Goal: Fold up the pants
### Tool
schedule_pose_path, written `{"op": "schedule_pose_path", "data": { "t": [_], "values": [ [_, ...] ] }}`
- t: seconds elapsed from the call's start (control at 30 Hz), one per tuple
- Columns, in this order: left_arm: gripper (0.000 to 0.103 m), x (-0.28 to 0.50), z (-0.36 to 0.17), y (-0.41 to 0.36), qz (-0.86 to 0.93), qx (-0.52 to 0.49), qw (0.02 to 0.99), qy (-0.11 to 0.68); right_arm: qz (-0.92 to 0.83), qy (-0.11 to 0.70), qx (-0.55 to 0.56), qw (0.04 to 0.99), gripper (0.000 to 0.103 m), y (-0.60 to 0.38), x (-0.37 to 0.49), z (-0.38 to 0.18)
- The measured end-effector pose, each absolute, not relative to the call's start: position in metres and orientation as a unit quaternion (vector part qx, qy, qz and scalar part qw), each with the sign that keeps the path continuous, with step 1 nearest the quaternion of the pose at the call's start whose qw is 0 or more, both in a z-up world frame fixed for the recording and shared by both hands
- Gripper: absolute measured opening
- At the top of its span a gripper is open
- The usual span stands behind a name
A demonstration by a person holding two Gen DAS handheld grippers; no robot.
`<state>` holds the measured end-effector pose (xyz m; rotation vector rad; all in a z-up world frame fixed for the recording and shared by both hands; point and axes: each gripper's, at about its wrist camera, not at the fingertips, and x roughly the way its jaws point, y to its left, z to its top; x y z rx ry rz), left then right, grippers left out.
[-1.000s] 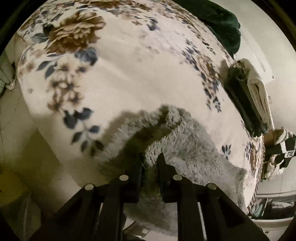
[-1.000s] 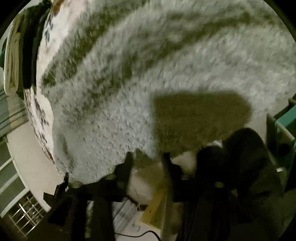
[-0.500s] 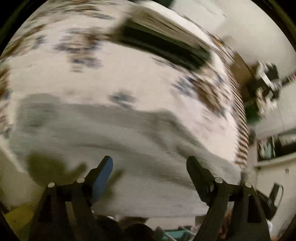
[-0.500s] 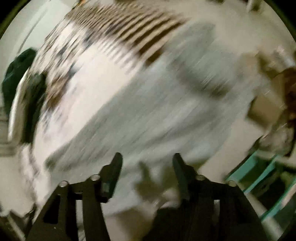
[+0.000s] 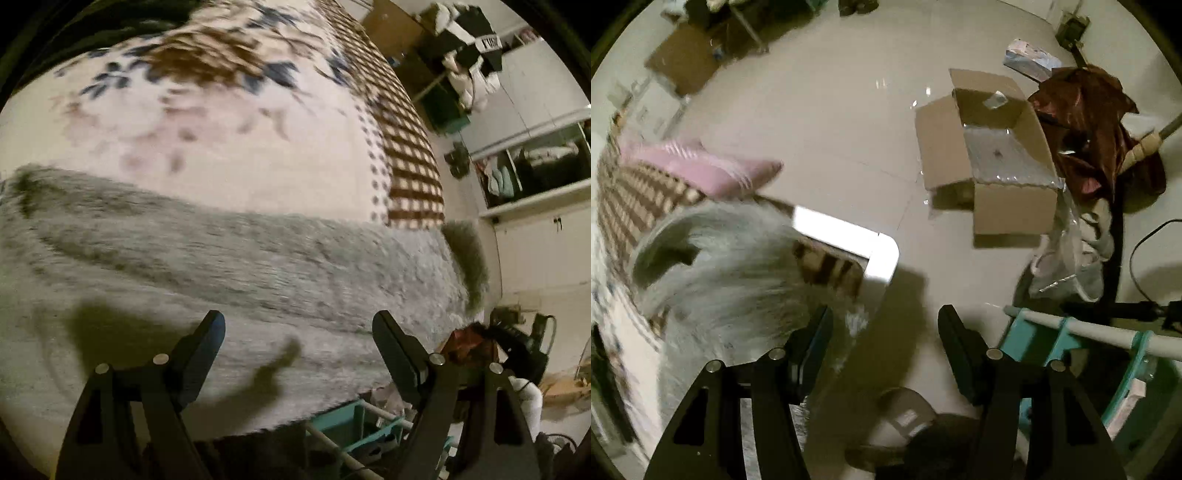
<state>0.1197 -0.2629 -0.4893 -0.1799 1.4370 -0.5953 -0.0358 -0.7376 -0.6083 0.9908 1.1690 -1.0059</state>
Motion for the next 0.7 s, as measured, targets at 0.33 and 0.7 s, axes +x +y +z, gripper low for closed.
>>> {"op": "schedule_pose_path", "data": {
  "t": [0.33, 0.7],
  "values": [
    [0.081, 0.120, -0.501, -0.289, -0.270, -0.059, 0.691, 0.668, -0.330, 0.444, 0.558, 0.618, 0.062, -0.748, -0.019, -0.637],
    [0.081, 0.121, -0.522, -0.282, -0.257, -0.070, 0.677, 0.686, -0.346, 0.304, 0.757, 0.463, 0.062, -0.734, -0.091, -0.723]
  ]
}}
